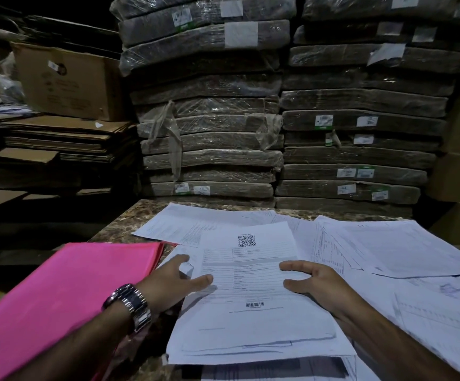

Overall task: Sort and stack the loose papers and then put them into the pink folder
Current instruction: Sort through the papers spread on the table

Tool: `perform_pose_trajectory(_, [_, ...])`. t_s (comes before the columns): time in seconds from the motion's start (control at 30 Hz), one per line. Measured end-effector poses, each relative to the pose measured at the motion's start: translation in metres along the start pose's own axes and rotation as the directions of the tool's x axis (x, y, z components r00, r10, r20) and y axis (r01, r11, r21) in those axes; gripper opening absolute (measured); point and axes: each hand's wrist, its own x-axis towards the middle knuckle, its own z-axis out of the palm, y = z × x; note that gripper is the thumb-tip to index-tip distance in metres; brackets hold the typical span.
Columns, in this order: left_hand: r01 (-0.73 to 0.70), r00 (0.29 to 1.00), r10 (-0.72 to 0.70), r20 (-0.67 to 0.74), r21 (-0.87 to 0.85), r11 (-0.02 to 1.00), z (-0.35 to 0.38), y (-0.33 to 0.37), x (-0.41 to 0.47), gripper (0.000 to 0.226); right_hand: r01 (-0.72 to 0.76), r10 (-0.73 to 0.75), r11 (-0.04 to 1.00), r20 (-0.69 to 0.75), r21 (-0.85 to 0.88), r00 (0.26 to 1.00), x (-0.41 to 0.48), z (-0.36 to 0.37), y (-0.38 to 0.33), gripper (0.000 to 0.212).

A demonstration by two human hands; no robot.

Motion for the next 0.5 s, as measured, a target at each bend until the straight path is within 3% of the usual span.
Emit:
perform_pose_trajectory(0.07, [0.020, 0.999, -0.016, 0.051, -0.078, 0.997, 0.007, 0.008, 0.000, 0.084, -0.001, 0.001, 1.000, 0.007, 0.016, 1.000, -0.003, -0.004, 0.002, 0.026])
perform_pose_trajectory(0.17, [0.009, 0.998, -0.001, 0.061, -0.132, 0.991, 0.018, 0.014, 0.001, 0.031, -0.013, 0.013, 1.000, -0.009, 0.012, 1.000, -0.006, -0.008, 0.003, 0.025])
perform_pose_trajectory(0.23, [-0.018, 0.996, 0.031, 0.087, -0.148, 0.989, 0.023, 0.015, 0.003, 0.018, -0.009, 0.009, 1.000, -0.028, -0.020, 1.000, -0.007, -0.009, 0.005, 0.026])
perform_pose_trajectory(0.5, [-0.066, 0.994, 0.071, 0.078, -0.066, 0.996, 0.028, 0.011, 0.003, 0.035, 0.004, -0.014, 0.984, -0.055, -0.178, 0.998, -0.005, -0.005, 0.012, 0.024])
